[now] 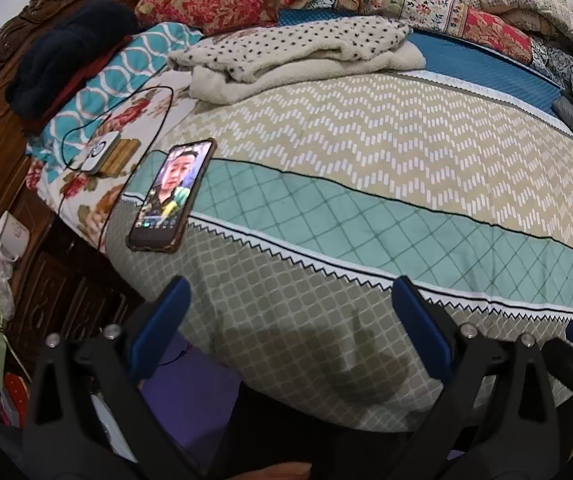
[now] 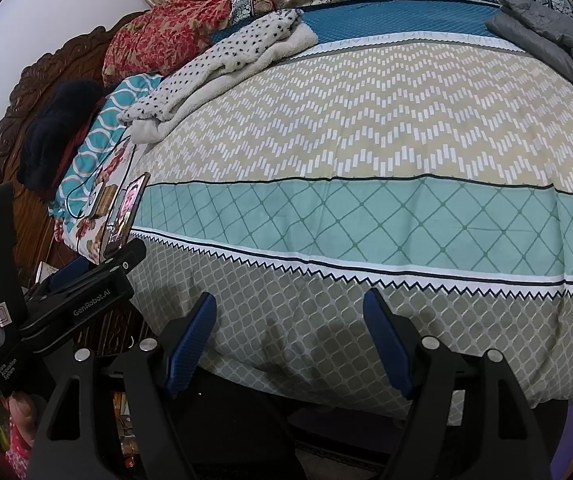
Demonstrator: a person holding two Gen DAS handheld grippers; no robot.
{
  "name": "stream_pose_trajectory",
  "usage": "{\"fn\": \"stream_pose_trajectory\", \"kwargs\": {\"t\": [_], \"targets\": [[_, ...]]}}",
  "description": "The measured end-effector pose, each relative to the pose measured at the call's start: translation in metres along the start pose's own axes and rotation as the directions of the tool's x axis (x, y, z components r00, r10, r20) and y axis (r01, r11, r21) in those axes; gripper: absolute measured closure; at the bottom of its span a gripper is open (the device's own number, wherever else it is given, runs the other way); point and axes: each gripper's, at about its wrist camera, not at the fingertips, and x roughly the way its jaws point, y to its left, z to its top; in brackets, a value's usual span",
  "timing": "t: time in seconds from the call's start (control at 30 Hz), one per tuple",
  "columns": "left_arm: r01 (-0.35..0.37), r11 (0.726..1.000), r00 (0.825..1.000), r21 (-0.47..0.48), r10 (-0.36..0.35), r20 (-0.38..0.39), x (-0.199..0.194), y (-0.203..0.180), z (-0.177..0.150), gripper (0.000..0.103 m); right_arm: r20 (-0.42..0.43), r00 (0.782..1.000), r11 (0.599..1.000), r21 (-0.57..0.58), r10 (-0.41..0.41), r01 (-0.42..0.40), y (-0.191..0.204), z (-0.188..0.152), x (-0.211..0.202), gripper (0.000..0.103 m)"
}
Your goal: Fold large clothes
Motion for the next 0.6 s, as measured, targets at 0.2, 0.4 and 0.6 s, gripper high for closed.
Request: {"fn": "stream_pose_trajectory", "kwargs": {"t": [0.2,0.4,0.6], "targets": [[0.002,1.0,1.0,0.002,-0.002,-0.009,0.0025,0.0,-0.0012,0.006,-0.005,1.0,1.0,0.001,0.001,-0.001,-0.0012,0.0012,0.0016,0.04],[0.004,1.0,1.0,0.001,-0.004,-0.015,0.0042,0.0003,-0.0009,0.006,-0.004,1.0,1.0,0.0,0.0,0.0,-0.0011,0.0013,0.0015,0.04],[0.004,1.0,1.0,0.002,-0.004,-0.018,0.0062,-0.0001,-0.0022,0.006,-0.003,1.0,1.0,0.001,0.0,0.0,-0.0008,0.0012,0.0015,0.04]]}}
